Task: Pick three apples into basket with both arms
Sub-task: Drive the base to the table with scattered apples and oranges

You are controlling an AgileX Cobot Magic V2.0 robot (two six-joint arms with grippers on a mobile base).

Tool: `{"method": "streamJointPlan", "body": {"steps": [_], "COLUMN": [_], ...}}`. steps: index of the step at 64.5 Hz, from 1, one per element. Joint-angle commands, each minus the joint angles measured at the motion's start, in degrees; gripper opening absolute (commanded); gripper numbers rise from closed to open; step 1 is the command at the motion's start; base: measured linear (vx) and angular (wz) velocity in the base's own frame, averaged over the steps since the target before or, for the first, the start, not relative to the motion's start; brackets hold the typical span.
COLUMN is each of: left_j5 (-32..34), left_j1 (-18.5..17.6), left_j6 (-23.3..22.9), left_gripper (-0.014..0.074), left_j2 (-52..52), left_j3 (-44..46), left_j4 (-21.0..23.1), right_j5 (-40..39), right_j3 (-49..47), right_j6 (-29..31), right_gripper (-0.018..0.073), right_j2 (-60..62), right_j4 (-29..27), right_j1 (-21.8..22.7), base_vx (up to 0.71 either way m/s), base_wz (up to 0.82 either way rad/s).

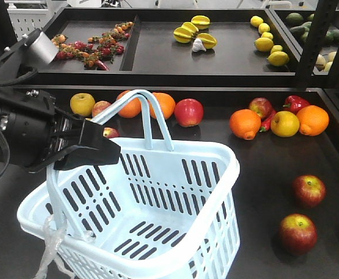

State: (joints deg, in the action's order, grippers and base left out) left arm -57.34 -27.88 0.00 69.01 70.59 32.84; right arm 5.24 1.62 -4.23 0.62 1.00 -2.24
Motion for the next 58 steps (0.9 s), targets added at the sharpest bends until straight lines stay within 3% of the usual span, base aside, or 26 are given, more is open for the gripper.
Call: {"method": "streamJointPlan", "body": {"steps": [1,58], "left_j5": [3.5,3.5], "left_j1": [-0.2,-0.2], "left_j6": [0.0,0.0], "left_gripper": [-0.0007,-0.0007], "left_j2": [-1.4,-1.4], "left_j3": [1.7,1.7], "left_j4": [3.1,3.1], "right_j5": [-4.1,-4.1], "right_j3": [0.8,0.8], "right_j6": [0.3,0.3], "right_gripper": [-0.0004,-0.0004], "right_j2": [0.6,0.6], "right_j4": [0.5,0.5], "right_j1": [0.5,0.5], "base_vx": [0.05,0.01], "base_wz": [0.02,0.0]}}
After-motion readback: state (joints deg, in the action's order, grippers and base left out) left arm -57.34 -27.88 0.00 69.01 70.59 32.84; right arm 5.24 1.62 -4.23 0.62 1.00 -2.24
